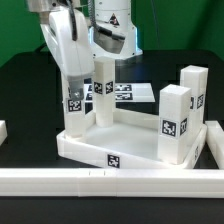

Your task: Assemble desk

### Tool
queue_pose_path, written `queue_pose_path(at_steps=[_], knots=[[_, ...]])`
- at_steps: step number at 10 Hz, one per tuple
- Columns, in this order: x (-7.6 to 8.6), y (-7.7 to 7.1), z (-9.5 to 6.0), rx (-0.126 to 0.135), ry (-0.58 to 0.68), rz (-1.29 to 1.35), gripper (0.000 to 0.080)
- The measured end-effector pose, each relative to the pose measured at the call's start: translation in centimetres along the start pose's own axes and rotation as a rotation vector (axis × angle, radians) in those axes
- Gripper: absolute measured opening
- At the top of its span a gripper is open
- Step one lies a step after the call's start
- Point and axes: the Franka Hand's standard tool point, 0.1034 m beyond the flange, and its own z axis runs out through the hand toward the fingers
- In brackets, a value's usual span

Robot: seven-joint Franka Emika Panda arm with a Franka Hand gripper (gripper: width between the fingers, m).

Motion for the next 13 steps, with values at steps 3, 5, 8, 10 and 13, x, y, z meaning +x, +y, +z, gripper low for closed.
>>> queue_pose_path(at_steps=[3,5,8,10,13], knots=[[0.07,0.09,0.00,-0.020,0.016,-0.308,0.0644],[0.10,0.14,0.01,-0.036,0.023,-0.552,0.0649],[0.23,0.19,-0.02,-0.041,0.022,-0.762,0.0649],[0.26,0.18,-0.03,-0.046,0.024,-0.903,0.0649],[0.15,0.22,-0.29,-0.055,0.033,-1.149,0.0649]])
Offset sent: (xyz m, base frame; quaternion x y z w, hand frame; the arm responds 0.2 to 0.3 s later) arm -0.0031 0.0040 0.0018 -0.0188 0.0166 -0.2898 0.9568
